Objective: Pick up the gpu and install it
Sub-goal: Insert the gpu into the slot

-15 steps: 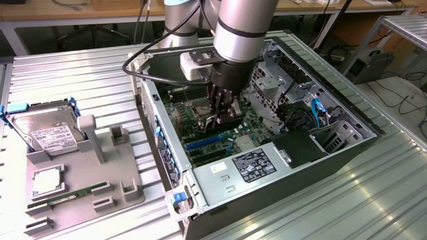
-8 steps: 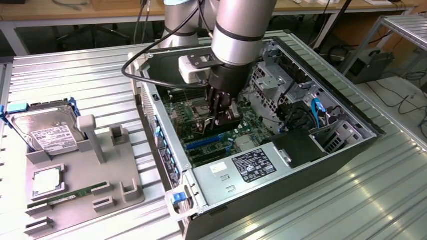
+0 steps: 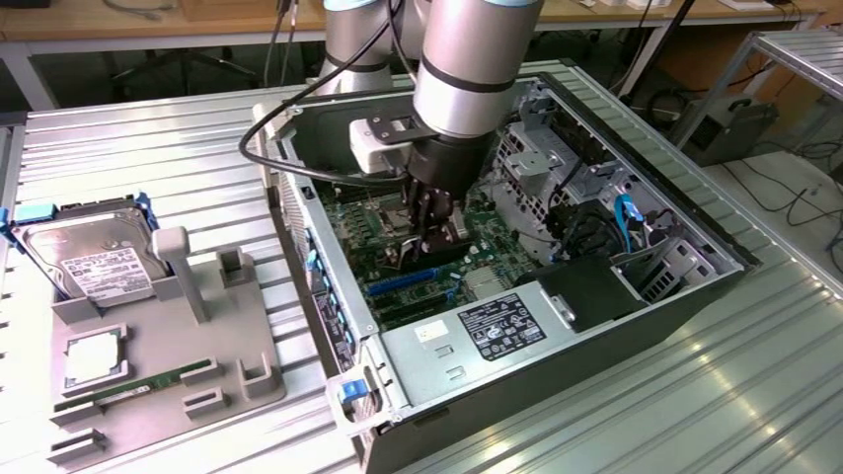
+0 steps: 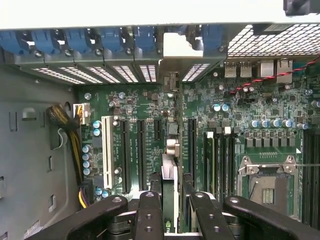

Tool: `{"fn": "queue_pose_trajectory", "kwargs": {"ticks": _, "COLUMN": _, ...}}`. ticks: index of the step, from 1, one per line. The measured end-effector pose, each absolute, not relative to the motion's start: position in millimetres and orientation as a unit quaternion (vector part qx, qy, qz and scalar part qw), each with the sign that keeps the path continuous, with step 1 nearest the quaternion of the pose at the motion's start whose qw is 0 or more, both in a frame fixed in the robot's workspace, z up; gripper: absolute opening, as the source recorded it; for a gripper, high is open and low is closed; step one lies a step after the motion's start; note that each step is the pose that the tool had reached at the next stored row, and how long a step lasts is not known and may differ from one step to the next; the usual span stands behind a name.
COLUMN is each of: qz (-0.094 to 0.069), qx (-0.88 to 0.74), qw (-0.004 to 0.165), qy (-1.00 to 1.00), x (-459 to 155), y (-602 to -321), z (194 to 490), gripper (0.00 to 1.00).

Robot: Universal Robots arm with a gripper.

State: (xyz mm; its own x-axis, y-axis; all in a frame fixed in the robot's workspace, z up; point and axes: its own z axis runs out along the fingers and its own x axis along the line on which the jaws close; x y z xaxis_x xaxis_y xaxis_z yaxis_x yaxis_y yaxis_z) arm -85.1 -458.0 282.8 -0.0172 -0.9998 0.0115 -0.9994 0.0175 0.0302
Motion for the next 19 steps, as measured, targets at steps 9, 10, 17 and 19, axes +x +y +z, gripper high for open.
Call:
{"fn": "queue_pose_trajectory", "kwargs": {"ticks": 9, "qz": -0.007, "qx": 0.701, "qw": 0.015, "qy": -0.713, "x": -87.4, "y": -457.1, "z": 273.9, "gripper": 0.26}}
{"fn": "queue_pose_trajectory", "kwargs": {"ticks": 10, "qz": -0.007, "qx": 0.701, "qw": 0.015, "qy": -0.713, "x": -87.5, "y": -457.0, "z": 272.5, "gripper": 0.26}}
{"fn": "queue_pose_trajectory", "kwargs": {"ticks": 17, "qz": -0.009, "qx": 0.701, "qw": 0.013, "qy": -0.713, "x": -88.2, "y": -456.3, "z": 268.5, "gripper": 0.26}}
{"fn": "queue_pose_trajectory", "kwargs": {"ticks": 19, "qz": -0.009, "qx": 0.701, "qw": 0.012, "qy": -0.713, "x": -88.6, "y": -456.1, "z": 267.8, "gripper": 0.26}}
